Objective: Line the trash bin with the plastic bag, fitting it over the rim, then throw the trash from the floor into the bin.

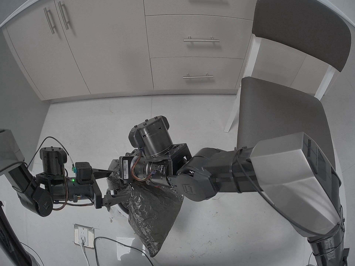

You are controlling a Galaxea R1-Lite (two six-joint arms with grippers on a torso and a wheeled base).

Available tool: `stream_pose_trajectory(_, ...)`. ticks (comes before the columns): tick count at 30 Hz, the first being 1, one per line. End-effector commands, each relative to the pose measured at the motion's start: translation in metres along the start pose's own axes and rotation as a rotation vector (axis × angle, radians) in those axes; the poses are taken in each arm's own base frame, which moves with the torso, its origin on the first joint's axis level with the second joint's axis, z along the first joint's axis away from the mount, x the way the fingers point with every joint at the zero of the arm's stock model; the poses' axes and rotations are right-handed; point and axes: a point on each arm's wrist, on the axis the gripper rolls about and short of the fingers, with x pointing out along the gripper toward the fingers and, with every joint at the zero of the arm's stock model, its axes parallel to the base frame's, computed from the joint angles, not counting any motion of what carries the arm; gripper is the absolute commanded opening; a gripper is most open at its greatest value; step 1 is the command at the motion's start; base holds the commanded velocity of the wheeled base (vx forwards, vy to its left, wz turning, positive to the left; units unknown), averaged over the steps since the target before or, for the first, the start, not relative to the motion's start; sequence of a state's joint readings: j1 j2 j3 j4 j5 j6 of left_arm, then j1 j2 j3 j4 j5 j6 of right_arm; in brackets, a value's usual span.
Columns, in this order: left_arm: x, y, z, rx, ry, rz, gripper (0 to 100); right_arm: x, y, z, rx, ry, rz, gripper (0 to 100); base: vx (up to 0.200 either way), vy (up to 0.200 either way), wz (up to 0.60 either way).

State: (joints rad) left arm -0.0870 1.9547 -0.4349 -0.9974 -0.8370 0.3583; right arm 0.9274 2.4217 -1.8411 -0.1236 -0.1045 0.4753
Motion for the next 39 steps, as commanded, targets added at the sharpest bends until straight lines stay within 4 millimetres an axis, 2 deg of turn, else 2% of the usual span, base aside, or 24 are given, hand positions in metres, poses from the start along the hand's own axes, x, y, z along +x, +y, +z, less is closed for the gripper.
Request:
stream_pose_trajectory(1, 0.005, 0.003, -0.004, -0.022, 0.006, -0.007, 0, 0.000, 0.001, 0.001, 0.002, -0.002, 0.002, 0, 0.000, 0.000, 0.00)
stream_pose_trajectory(16, 0.002, -0.001, -0.008, -0.033, 0.008, -0.007, 0, 0.000, 0.001, -0.001, 0.000, -0.001, -0.006, 0, 0.000, 0.000, 0.00)
stream_pose_trajectory(19, 0.001, 0.000, -0.009, -0.057, 0.009, -0.003, 0, -0.002, 0.000, -0.006, -0.021, 0.058, -0.036, 0, 0.000, 0.000, 0.00)
stream_pose_trajectory(24, 0.000, 0.001, -0.010, -0.063, 0.009, 0.001, 0, -0.005, 0.001, -0.004, -0.056, 0.068, -0.054, 0, 0.000, 0.000, 0.00)
stream_pose_trajectory(25, 0.000, 0.001, -0.009, -0.062, 0.008, 0.001, 0, -0.005, 0.001, -0.003, -0.065, 0.067, -0.054, 100, 0.000, 0.000, 0.00)
stream_pose_trajectory(31, 0.001, 0.001, -0.008, -0.072, 0.006, 0.001, 0, -0.012, 0.004, 0.003, -0.065, 0.049, -0.044, 100, 0.000, 0.000, 0.00)
stream_pose_trajectory(36, 0.000, 0.006, -0.008, -0.109, -0.001, 0.016, 0, -0.026, 0.003, 0.014, -0.061, 0.021, -0.079, 100, 0.000, 0.000, 0.00)
stream_pose_trajectory(39, -0.001, 0.012, -0.006, -0.146, -0.012, 0.027, 0, -0.030, -0.002, 0.010, -0.072, 0.036, -0.120, 100, 0.000, 0.000, 0.00)
